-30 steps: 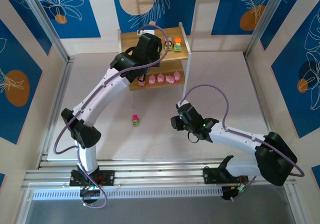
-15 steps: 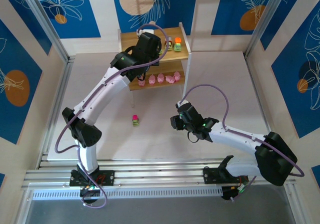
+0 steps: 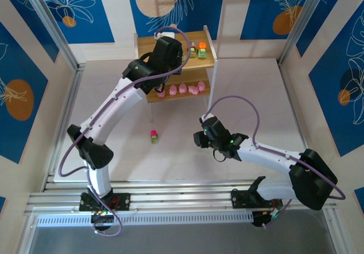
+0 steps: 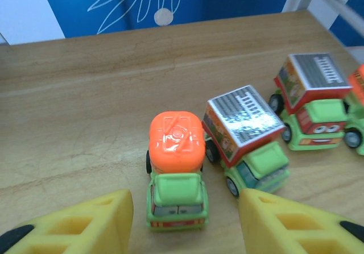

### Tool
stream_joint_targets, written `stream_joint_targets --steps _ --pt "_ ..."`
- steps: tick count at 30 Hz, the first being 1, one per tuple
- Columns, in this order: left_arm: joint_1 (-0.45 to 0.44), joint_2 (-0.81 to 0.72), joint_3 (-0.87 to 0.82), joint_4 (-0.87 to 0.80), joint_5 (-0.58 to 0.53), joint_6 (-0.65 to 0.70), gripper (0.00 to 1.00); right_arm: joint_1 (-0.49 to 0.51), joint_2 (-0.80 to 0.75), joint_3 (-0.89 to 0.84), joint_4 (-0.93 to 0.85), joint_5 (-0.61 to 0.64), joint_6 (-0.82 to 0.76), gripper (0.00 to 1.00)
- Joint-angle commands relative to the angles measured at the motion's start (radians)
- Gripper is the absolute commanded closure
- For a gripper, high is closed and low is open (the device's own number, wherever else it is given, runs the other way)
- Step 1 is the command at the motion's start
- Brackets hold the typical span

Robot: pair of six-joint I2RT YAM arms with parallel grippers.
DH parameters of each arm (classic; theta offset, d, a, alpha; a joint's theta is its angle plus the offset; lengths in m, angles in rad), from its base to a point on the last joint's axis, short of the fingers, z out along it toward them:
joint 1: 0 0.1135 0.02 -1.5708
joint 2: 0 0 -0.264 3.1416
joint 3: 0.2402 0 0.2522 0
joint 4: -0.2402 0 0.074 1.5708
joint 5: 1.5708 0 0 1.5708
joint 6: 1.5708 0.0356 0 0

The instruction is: Place and organize the plastic toys onto the shelf

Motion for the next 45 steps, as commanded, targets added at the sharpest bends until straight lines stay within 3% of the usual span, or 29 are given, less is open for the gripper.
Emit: stream_joint_targets --steps 1,21,32,36,41,45 --pt "-0.033 -0.073 0.013 0.003 -0.048 0.029 0.48 -0.005 0.004 0.03 0.021 -0.022 -0.004 0.58" --pt "-0.202 -0.37 -0.429 0.087 -0.161 0.001 0.44 0.034 -0.019 0.007 0.061 -0.002 -0.034 0.58" --pt "-0.262 -0.536 -0.779 0.143 -0.191 -0.148 0.37 0.05 -0.044 -0.009 0.072 0.02 -0.041 0.58" --pt "-0.274 -0.582 -0.891 0.165 -0.185 -0.2 0.35 0.052 -0.042 -0.009 0.074 0.02 -0.046 0.53" --pt "-0.278 -0.616 -0.988 0.165 -0.184 -0.246 0.31 0.062 -0.046 -0.015 0.087 0.016 -0.058 0.39" --pt "-0.279 -0.638 -1.049 0.162 -0.189 -0.278 0.25 0.067 -0.04 -0.013 0.088 0.021 -0.061 0.36"
